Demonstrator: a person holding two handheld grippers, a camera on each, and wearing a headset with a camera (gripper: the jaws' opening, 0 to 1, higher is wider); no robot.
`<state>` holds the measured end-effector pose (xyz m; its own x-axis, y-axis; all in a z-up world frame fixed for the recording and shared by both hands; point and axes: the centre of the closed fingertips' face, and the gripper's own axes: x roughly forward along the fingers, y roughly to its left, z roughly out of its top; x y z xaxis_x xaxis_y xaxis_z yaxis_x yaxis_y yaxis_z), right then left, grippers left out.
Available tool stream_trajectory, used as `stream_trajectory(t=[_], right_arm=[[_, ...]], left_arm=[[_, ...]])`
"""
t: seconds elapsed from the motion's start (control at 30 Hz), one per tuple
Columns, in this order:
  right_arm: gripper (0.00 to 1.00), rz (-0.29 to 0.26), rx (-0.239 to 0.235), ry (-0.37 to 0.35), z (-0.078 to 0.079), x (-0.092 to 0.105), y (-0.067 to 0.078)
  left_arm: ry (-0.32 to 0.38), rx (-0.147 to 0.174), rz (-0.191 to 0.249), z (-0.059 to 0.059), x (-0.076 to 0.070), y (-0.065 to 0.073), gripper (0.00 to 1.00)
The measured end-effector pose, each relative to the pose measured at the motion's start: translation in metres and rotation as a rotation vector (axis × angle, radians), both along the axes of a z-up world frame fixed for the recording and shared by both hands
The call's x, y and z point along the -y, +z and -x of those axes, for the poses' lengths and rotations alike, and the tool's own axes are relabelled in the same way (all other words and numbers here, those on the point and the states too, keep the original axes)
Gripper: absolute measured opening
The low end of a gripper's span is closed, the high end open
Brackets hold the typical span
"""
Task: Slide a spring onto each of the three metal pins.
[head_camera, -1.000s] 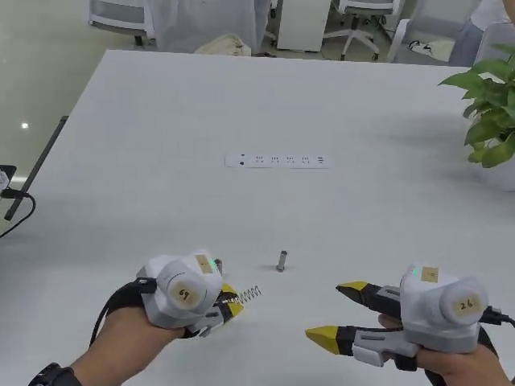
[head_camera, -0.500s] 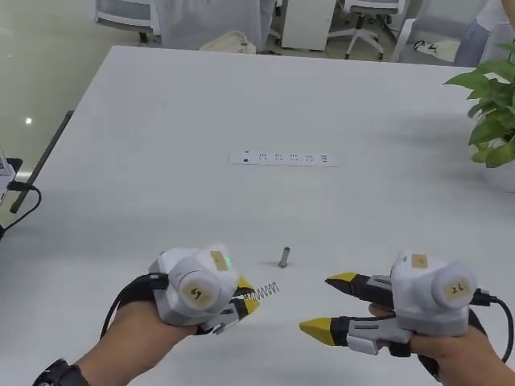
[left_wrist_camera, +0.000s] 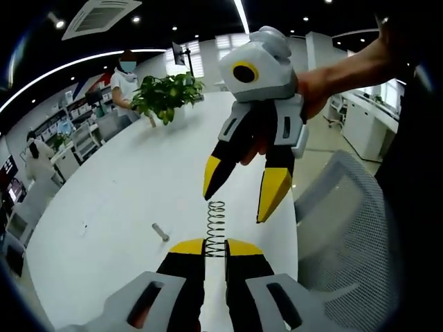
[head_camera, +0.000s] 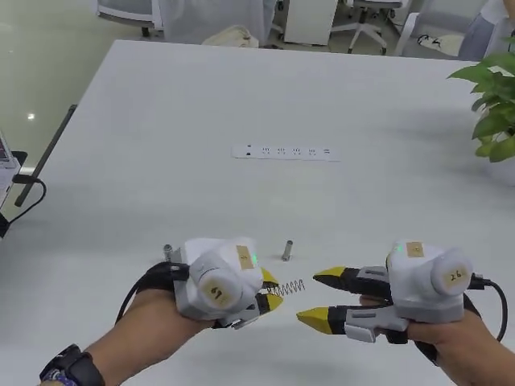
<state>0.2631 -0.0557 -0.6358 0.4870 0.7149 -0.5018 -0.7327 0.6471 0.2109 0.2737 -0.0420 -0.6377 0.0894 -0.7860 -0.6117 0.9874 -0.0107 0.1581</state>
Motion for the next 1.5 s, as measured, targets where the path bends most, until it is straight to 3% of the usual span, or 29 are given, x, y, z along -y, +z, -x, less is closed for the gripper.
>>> stream_trajectory(t=[0.5,0.77,1.0,1.27,1.5], right_arm=[[0.12,-0.036,0.016,0.064,0.008,-0.01,0.006],[0.1,-0.043,0.003,0.095,0.014,-0.013,0.008],[0.08,-0.047,-0.007,0.115,0.019,-0.02,0.008],[0.08,-0.022,-0.007,0.116,0.02,-0.021,0.004],[0.08,0.007,0.006,0.133,0.015,-0.027,0.01]], left_arm=[[-0.081,0.012,-0.015,0.019,0.003,0.0,0.02],[-0.101,0.02,-0.024,0.022,0.002,-0.001,0.03],[-0.115,0.025,-0.05,0.023,0.002,-0.011,0.03],[-0.116,0.011,-0.059,0.025,0.0,-0.015,0.03],[-0.114,0.011,-0.05,0.025,0.001,-0.017,0.02]])
